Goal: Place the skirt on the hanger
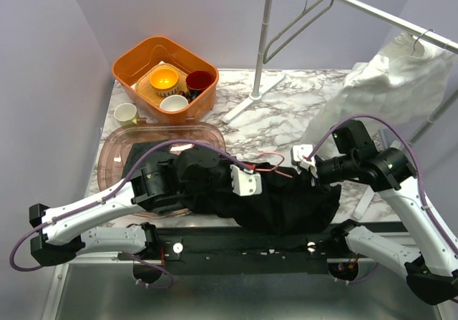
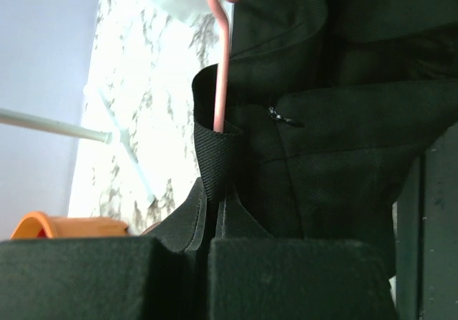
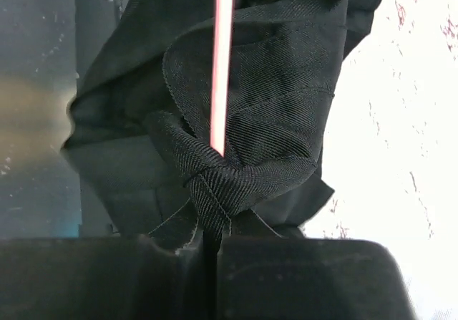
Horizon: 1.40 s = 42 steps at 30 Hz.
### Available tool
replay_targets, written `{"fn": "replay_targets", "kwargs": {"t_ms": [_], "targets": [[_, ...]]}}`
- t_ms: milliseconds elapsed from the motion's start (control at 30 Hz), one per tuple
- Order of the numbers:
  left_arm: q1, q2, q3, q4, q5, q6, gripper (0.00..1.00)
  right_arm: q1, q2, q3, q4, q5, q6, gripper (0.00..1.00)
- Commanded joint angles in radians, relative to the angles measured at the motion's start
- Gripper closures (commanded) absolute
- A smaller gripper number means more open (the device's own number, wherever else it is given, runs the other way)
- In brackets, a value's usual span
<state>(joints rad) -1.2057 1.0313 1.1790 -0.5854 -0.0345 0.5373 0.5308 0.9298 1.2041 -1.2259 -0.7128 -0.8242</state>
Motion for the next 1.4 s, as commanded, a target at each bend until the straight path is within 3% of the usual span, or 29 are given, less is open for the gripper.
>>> {"fn": "replay_targets", "kwargs": {"t_ms": [0, 33, 100, 133, 233, 333, 367, 500, 633, 867, 1033, 1100, 1133, 1167, 1233, 1367], "targets": [[-0.002, -0.085, -0.073, 0.212, 0.001, -0.072, 1.0, 0.008, -0.066, -0.032, 0.081, -0.073, 0.075, 0.99], [0.0, -0.095, -0.109, 0.255, -0.028, -0.091, 1.0, 0.008, -0.077, -0.025, 0.098, -0.033, 0.147, 0.99], [0.017, -0.129, -0.137, 0.277, -0.123, -0.161, 0.83, 0.003, -0.117, -0.021, 0.138, 0.131, 0.218, 0.99], [0.027, -0.141, -0.156, 0.277, -0.142, -0.181, 0.62, 0.0, -0.137, -0.034, 0.149, 0.175, 0.268, 0.99], [0.075, -0.203, -0.179, 0.279, -0.188, -0.298, 0.25, -0.011, -0.183, -0.054, 0.175, 0.288, 0.348, 0.99], [0.087, -0.258, -0.167, 0.273, -0.237, -0.436, 0.01, -0.022, -0.189, -0.07, 0.187, 0.328, 0.397, 0.99], [0.087, -0.267, -0.157, 0.262, -0.243, -0.465, 0.01, -0.037, -0.189, -0.072, 0.195, 0.343, 0.405, 1.0], [0.087, -0.245, -0.148, 0.262, -0.176, -0.683, 0.01, -0.064, -0.177, -0.06, 0.232, 0.328, 0.465, 1.0], [0.034, -0.183, -0.222, 0.384, -0.159, -0.893, 0.01, -0.087, -0.158, -0.019, 0.23, 0.315, 0.551, 0.99], [-0.092, 0.031, -0.133, 0.331, -0.453, -1.063, 0.01, -0.097, -0.166, 0.025, 0.189, 0.302, 0.611, 0.99], [-0.095, 0.156, -0.093, 0.324, -0.599, -1.108, 0.03, -0.101, -0.198, 0.005, 0.216, 0.317, 0.66, 0.99], [-0.092, 0.174, -0.099, 0.335, -0.617, -1.102, 0.18, -0.103, -0.212, 0.0, 0.227, 0.334, 0.675, 0.99], [-0.086, 0.182, -0.101, 0.305, -0.637, -1.115, 0.53, -0.104, -0.213, 0.002, 0.227, 0.34, 0.697, 0.99], [-0.077, 0.188, -0.102, 0.282, -0.675, -1.128, 0.75, -0.103, -0.22, 0.005, 0.232, 0.357, 0.714, 0.99], [-0.033, 0.188, -0.126, 0.242, -0.67, -1.148, 0.89, -0.104, -0.227, 0.021, 0.232, 0.378, 0.752, 0.99], [0.043, 0.133, -0.214, 0.271, -0.536, -1.159, 0.97, -0.104, -0.241, 0.058, 0.229, 0.482, 0.821, 0.99]]}}
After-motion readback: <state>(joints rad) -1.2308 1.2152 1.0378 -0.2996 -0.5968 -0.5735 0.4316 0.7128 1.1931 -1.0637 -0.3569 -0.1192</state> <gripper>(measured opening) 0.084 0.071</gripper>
